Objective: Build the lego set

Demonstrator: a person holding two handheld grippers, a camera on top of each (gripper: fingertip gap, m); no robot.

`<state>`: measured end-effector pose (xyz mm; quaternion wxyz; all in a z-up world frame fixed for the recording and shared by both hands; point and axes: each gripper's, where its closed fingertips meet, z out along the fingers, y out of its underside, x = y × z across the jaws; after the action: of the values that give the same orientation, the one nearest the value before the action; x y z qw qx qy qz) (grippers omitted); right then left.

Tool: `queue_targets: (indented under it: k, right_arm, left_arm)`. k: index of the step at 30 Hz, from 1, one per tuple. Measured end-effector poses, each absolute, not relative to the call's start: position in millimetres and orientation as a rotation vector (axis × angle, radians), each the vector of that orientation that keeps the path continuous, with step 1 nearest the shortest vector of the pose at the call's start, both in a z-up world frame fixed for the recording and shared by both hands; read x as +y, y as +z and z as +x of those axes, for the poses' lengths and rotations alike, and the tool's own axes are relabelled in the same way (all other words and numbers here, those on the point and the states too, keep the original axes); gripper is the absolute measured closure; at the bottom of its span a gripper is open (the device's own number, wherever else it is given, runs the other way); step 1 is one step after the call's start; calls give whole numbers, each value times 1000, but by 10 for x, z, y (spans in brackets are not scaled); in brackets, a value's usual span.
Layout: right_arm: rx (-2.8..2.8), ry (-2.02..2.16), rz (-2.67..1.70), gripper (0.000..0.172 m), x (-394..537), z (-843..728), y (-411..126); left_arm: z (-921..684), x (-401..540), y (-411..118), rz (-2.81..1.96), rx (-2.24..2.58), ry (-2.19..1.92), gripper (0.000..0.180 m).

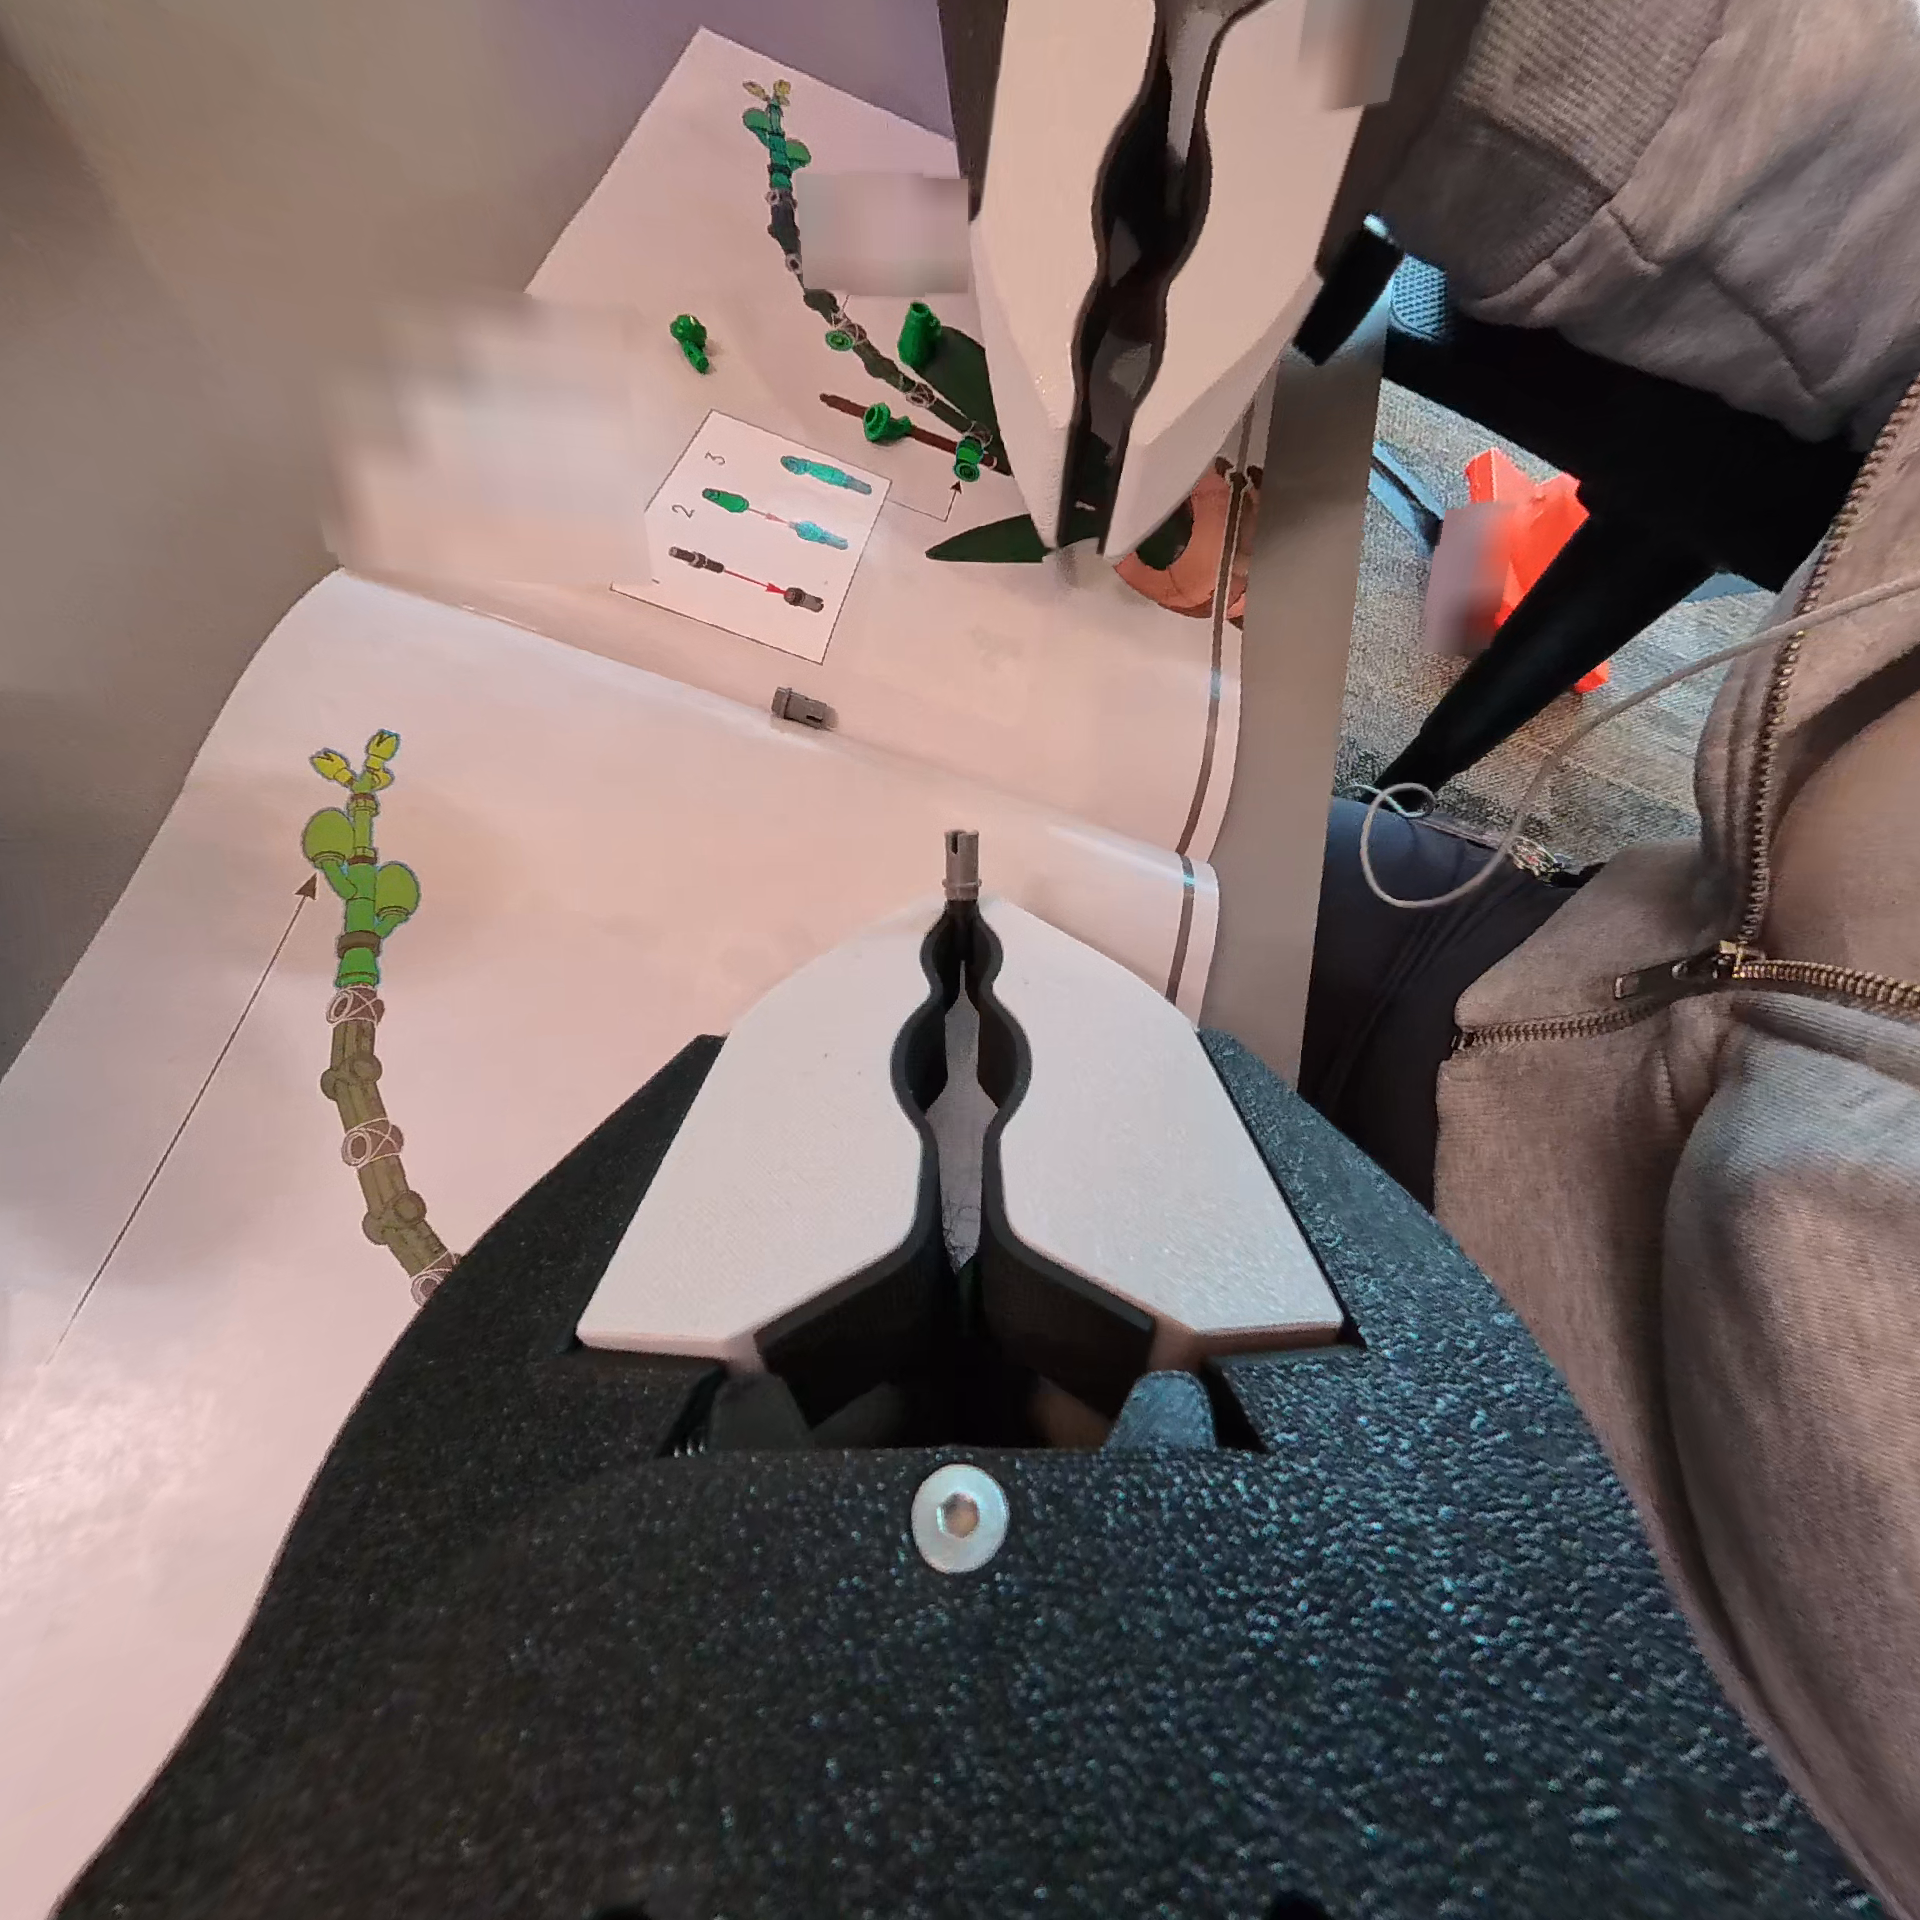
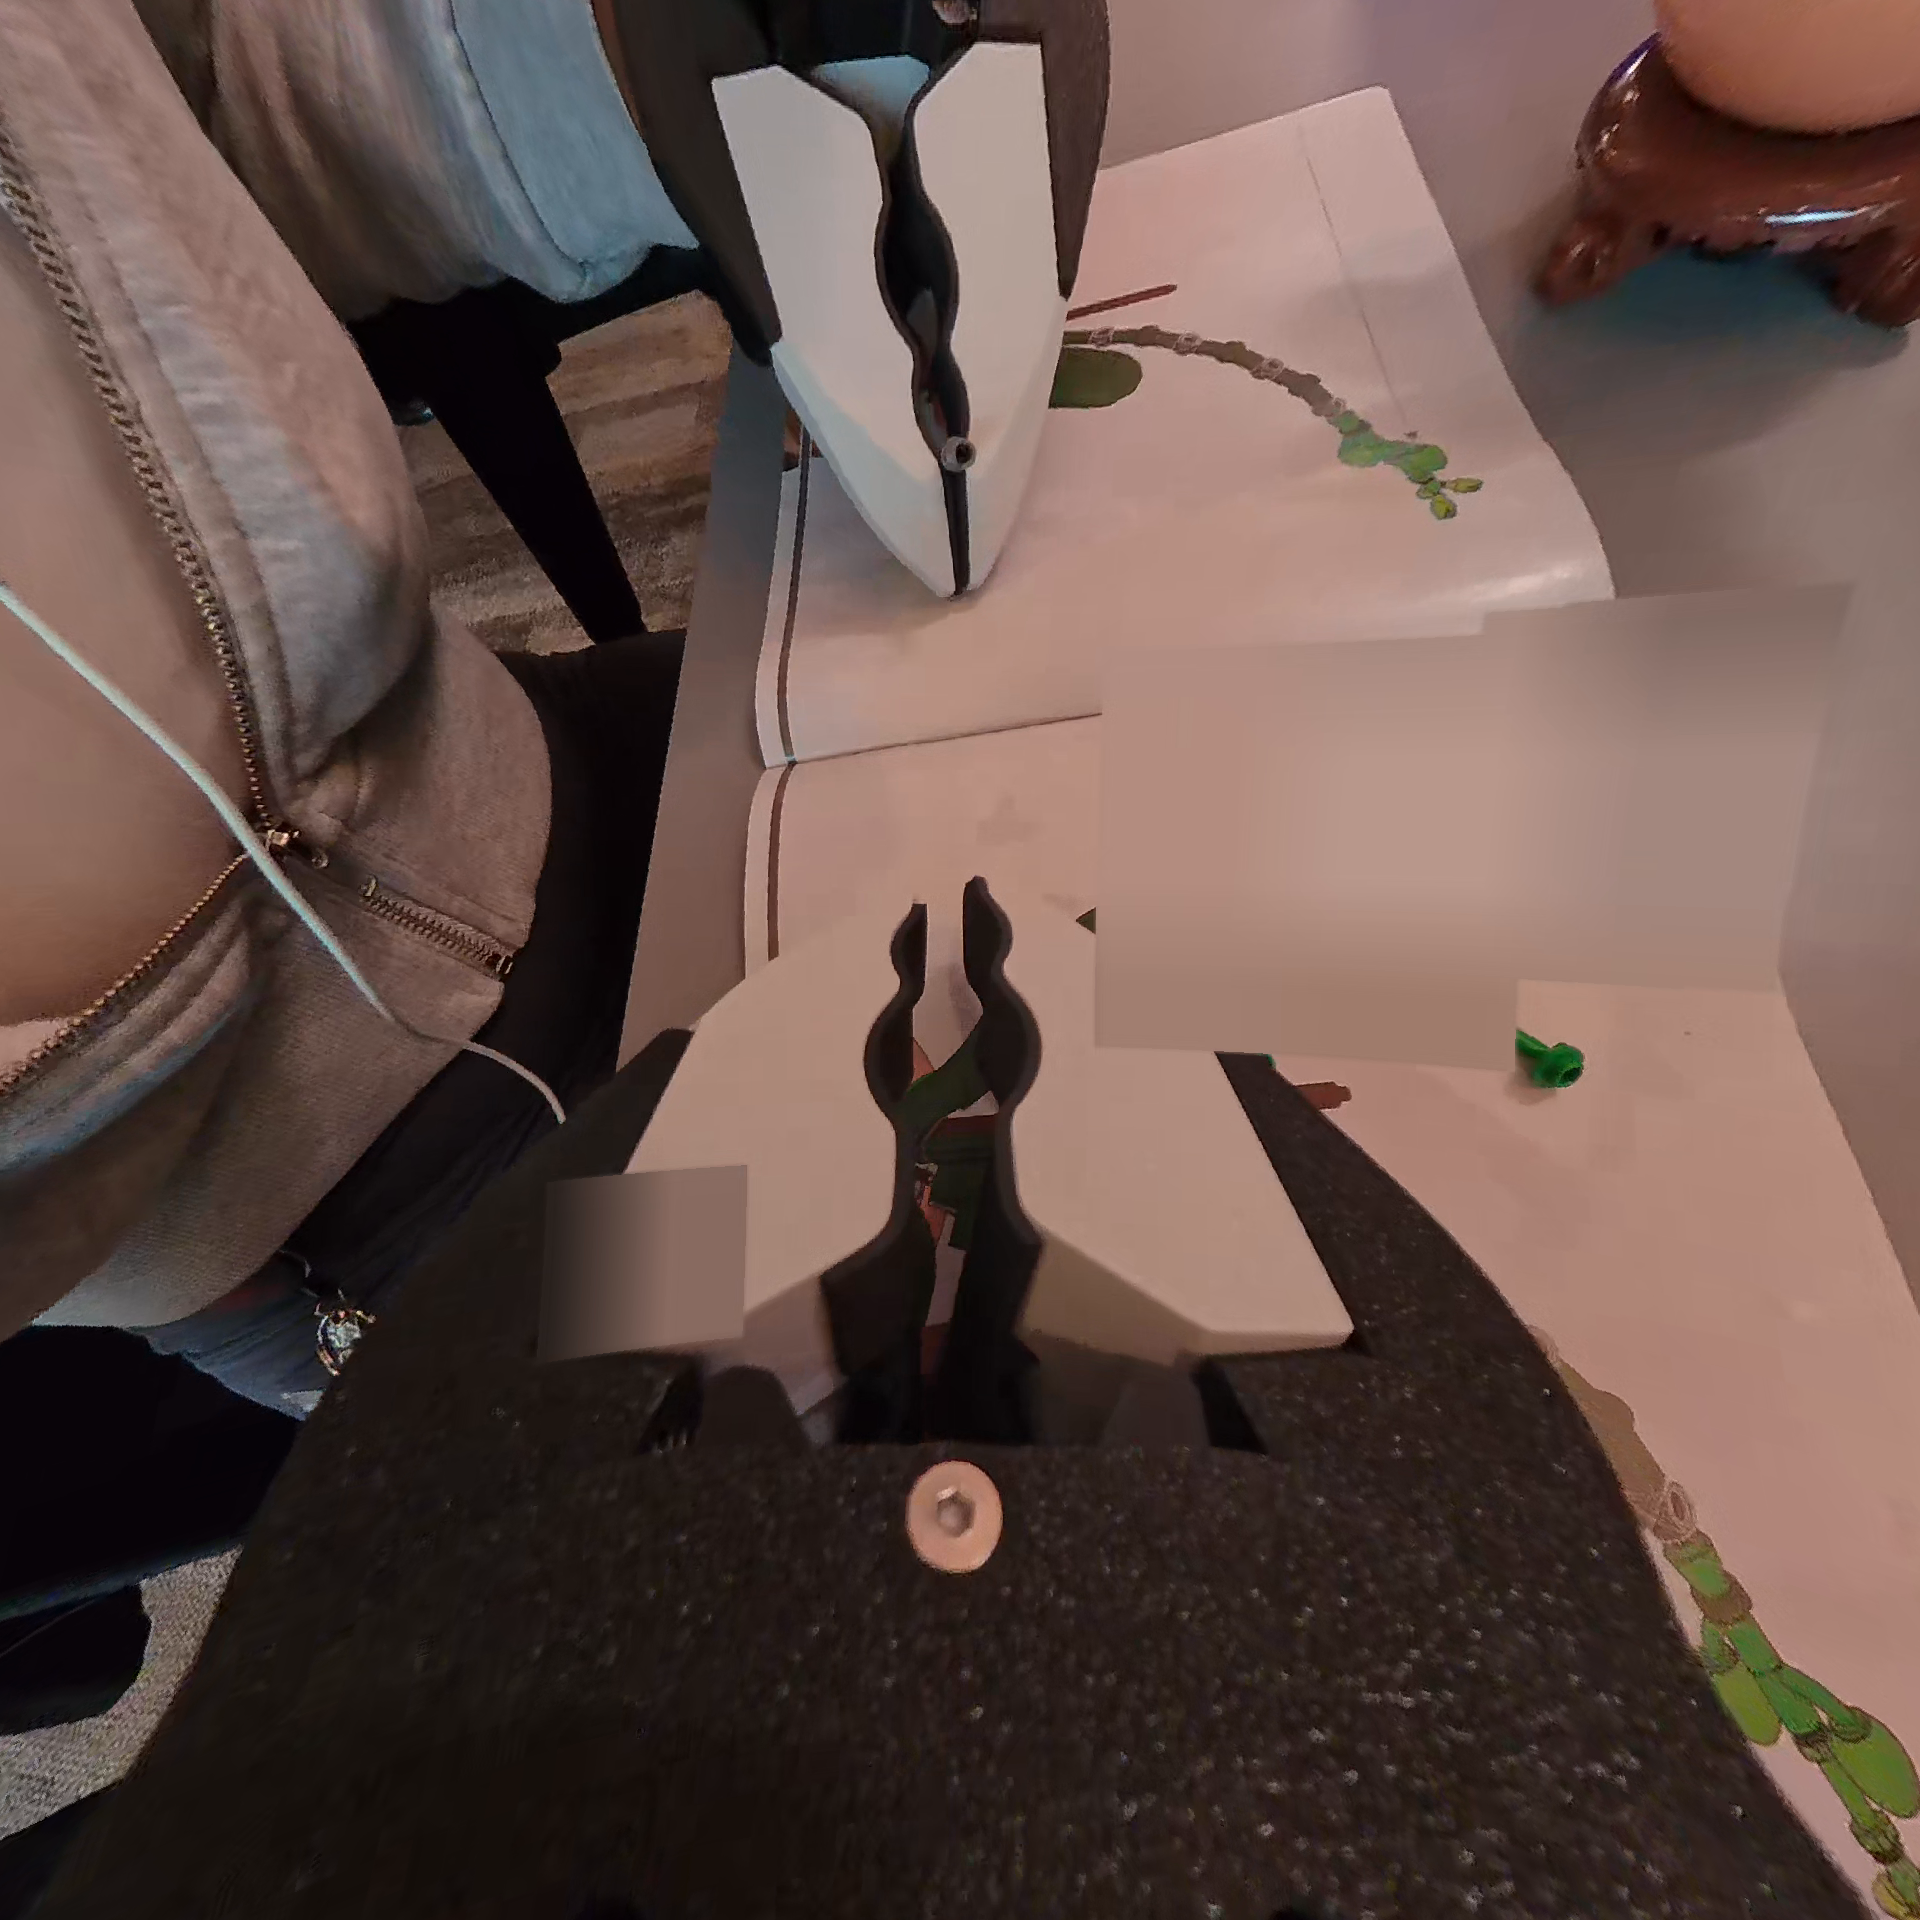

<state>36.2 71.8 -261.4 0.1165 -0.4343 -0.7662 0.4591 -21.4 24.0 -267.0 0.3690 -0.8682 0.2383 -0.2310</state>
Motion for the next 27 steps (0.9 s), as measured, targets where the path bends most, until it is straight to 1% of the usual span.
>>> queue_targets:
  k: [14,19,23,27]
  right_arm:
    - [-2274,1289,-1227,163,687,373,-2647]
    - [-2190,1256,-1175,162,655,245,-2499]
    - [-2042,1222,-1101,156,496,-65,-2277]
    - [-2126,1209,-1084,153,285,-193,-2370]
  left_arm:
    - [-205,219,-2696,-2247,634,-590,180]
    - [-199,207,-2699,-2252,639,-590,180]
    - [-187,203,-2724,-2265,653,-589,180]
    - [-156,179,-2725,-2256,698,-577,180]
